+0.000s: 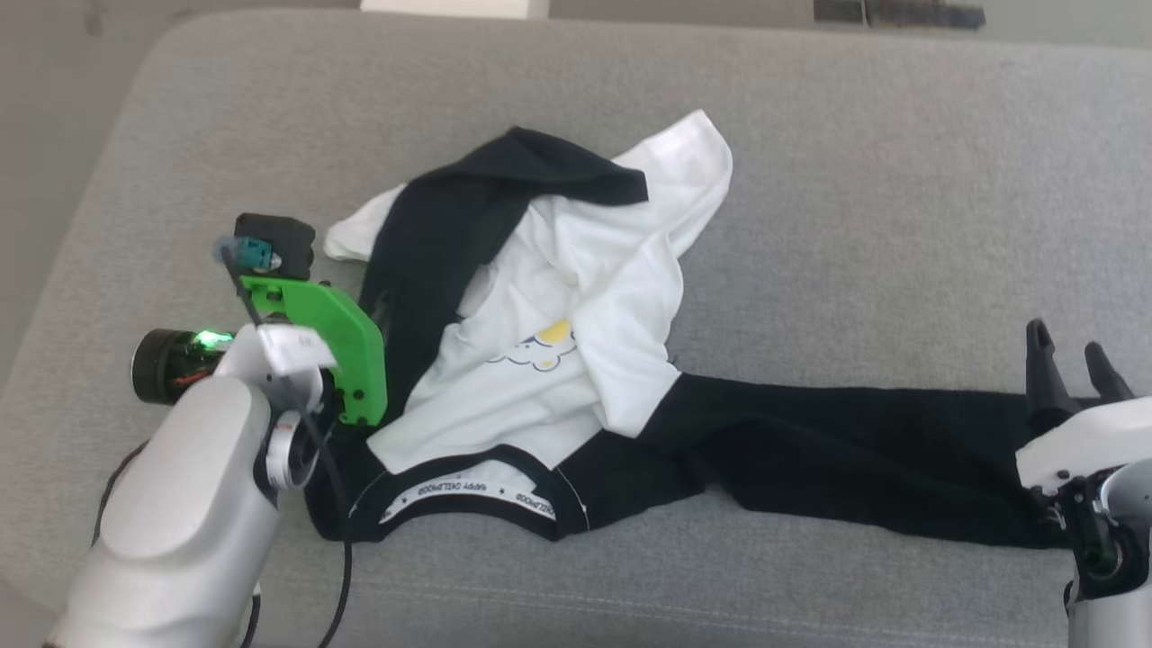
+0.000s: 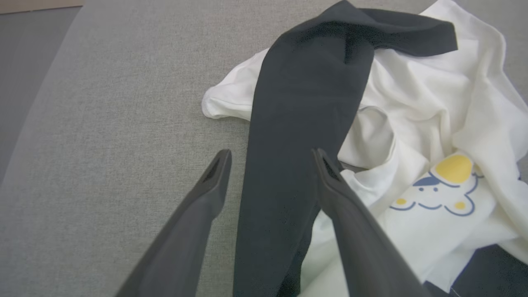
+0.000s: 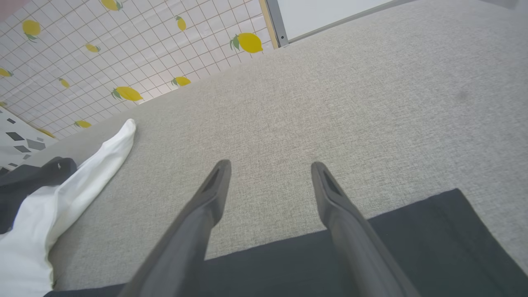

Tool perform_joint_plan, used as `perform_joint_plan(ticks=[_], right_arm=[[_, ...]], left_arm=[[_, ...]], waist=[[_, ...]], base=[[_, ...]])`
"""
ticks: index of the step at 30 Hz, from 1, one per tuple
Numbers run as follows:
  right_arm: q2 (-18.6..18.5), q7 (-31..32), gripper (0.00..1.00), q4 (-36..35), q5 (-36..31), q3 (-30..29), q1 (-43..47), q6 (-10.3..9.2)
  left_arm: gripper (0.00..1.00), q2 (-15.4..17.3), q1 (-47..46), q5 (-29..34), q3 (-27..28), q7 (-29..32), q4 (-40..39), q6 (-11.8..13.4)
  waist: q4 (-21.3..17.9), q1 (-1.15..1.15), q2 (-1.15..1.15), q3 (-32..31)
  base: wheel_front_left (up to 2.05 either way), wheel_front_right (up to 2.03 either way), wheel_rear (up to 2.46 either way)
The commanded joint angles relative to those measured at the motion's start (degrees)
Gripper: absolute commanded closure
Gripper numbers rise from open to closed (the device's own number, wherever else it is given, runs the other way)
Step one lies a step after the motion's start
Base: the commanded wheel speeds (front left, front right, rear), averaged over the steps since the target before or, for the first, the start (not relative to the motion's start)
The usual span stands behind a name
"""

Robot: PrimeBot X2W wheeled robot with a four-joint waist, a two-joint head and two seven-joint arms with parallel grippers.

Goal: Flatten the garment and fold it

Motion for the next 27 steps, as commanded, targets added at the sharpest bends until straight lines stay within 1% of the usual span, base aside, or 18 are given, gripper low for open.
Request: perform_joint_plan(ticks=[1, 5, 7, 10, 13, 14, 15, 16, 18, 22, 24, 27], right_arm=[[0.0, 0.1, 0.00, -0.6, -0.1, 0.1, -1.1, -0.06], [0.0, 0.4, 0.00, -1.5, -0.2, -0.2, -1.4, -0.06], [0.0, 0.4, 0.00, -1.6, -0.1, -0.4, -1.3, -0.06], [0.0, 0.2, 0.00, -1.7, 0.2, -0.9, -1.0, -0.06], [0.0, -0.2, 0.00, -1.5, 0.3, -1.6, -0.8, -0.06], [0.0, -0.3, 0.00, -1.4, 0.3, -1.7, -0.8, -0.06], [0.0, -0.4, 0.00, -1.4, 0.3, -1.9, -0.8, -0.06], [0.0, -0.5, 0.00, -1.3, 0.2, -2.1, -0.9, -0.06], [0.0, -0.6, 0.00, -1.0, 0.1, -2.2, -1.1, -0.06], [0.0, -0.8, 0.00, -0.3, 0.0, -1.8, -1.4, -0.06], [0.0, -0.9, 0.00, 0.1, -0.2, -1.6, -1.3, -0.06], [0.0, -1.1, 0.00, 0.7, -0.5, -1.7, -1.0, -0.06]], left_arm=[[0.00, -0.5, -1.9, 0.3, 0.0, 0.8, 3.1, 0.1], [0.00, -1.4, -5.0, -0.1, 0.6, 2.8, 10.9, 1.9], [0.00, -1.9, -5.9, -0.7, 1.0, 2.9, 13.6, 2.0], [0.00, -2.8, -6.5, -1.6, 0.7, 3.2, 16.3, 0.8], [0.00, -4.4, -6.2, -3.9, 0.7, 5.5, 19.0, -0.7], [0.10, -4.9, -6.0, -4.8, 0.8, 6.2, 19.6, -1.3], [0.56, -5.5, -6.0, -5.8, 1.1, 6.6, 20.0, -1.9], [1.00, -5.9, -6.0, -6.4, 1.3, 6.6, 20.2, -2.2], [1.00, -6.6, -6.0, -7.6, 1.8, 6.4, 20.6, -2.9], [1.00, -7.2, -6.5, -9.0, 4.2, 2.2, 20.1, -2.8], [1.00, -7.1, -6.8, -10.0, 6.2, -0.4, 19.3, -2.3], [1.00, -6.7, -6.8, -12.3, 10.7, -5.3, 16.9, -1.1]], waist=[[-2.2, 0.00, 0.00, 3.2], [-3.6, 0.00, 0.00, 6.0], [-4.1, 0.00, 0.00, 6.9], [-4.4, 0.00, 0.00, 7.8], [-4.3, 0.00, 0.00, 8.2], [-4.2, 0.00, 0.00, 8.2], [-4.0, 0.00, 0.00, 8.3], [-3.8, 0.00, 0.00, 8.4], [-3.4, 0.00, 0.00, 8.3], [-2.3, 0.00, 0.00, 7.5], [-1.6, 0.00, 0.00, 6.7], [-0.2, 0.00, 0.00, 5.5]], base=[[0.00, 0.00, 0.00], [0.00, 0.00, 0.00], [0.00, 0.00, 0.00], [0.00, 0.00, 0.00], [0.00, 0.00, 0.00], [0.00, 0.00, 0.00], [0.00, 0.00, 0.00], [0.00, 0.00, 0.00], [0.00, 0.00, 0.00], [0.00, 0.00, 0.00], [0.00, 0.00, 0.00], [0.00, 0.00, 0.00]])
